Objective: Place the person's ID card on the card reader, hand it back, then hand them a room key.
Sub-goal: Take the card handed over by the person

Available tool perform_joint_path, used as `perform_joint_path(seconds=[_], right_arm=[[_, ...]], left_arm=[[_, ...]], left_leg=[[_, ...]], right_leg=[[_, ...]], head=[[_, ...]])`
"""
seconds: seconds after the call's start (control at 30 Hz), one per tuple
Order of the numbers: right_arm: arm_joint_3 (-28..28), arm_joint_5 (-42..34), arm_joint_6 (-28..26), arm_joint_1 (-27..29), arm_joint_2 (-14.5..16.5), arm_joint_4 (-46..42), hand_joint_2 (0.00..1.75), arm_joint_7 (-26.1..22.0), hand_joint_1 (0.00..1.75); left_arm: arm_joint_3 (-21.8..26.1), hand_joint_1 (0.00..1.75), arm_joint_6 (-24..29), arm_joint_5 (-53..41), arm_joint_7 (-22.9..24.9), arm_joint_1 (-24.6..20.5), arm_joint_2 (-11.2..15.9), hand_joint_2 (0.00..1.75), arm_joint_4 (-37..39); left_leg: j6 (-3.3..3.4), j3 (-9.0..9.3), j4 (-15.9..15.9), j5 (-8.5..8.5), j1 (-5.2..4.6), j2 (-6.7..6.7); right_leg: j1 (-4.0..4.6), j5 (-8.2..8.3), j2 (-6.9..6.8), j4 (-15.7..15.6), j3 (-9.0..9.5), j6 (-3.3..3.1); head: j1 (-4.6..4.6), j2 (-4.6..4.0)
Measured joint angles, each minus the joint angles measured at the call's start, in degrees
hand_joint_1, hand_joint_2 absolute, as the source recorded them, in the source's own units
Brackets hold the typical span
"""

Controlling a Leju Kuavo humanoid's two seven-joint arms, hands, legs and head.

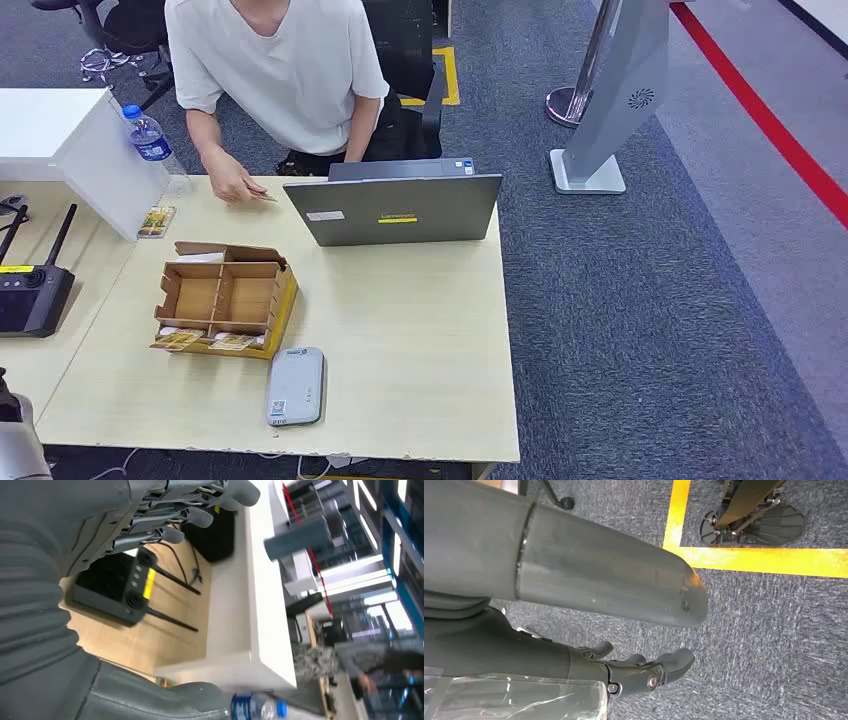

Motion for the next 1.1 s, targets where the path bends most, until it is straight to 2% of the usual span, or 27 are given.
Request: perform_joint_path(seconds=[0.07,0.87,1.0,1.1], right_arm=[[0.0,0.05,0.06,-0.03,0.03,0.0,0.0,0.05,0.0],[0.01,4.1,1.22,-0.92,0.16,0.0,0.0,1.31,0.0],[0.02,4.72,1.65,-0.83,0.16,0.01,0.0,1.69,0.0],[0.0,5.41,1.92,-0.62,0.16,0.02,0.0,2.0,0.0]], left_arm=[[-1.23,0.0,-0.52,-1.34,0.47,-0.71,0.25,1.75,0.4],[-29.17,0.0,-10.7,-35.6,12.59,-18.84,5.48,1.75,12.74],[-33.35,1.75,-11.25,-41.44,14.62,-21.38,5.68,1.75,15.71],[-36.41,1.75,-11.11,-45.91,16.05,-23.21,5.69,1.75,18.33]], left_leg=[[0.01,0.0,0.0,0.01,0.0,0.01],[0.05,-0.18,0.04,0.13,-0.01,0.08],[0.05,-0.19,0.04,0.14,-0.01,0.08],[0.04,-0.21,0.04,0.16,-0.01,0.08]], right_leg=[[0.0,0.0,0.0,0.0,-0.01,0.0],[0.0,0.13,0.07,0.02,-0.2,0.04],[0.0,0.15,0.07,0.02,-0.22,0.05],[0.0,0.16,0.07,0.02,-0.23,0.03]], head=[[-0.01,0.0],[-0.01,0.0],[-0.01,0.0],[0.0,0.0]])
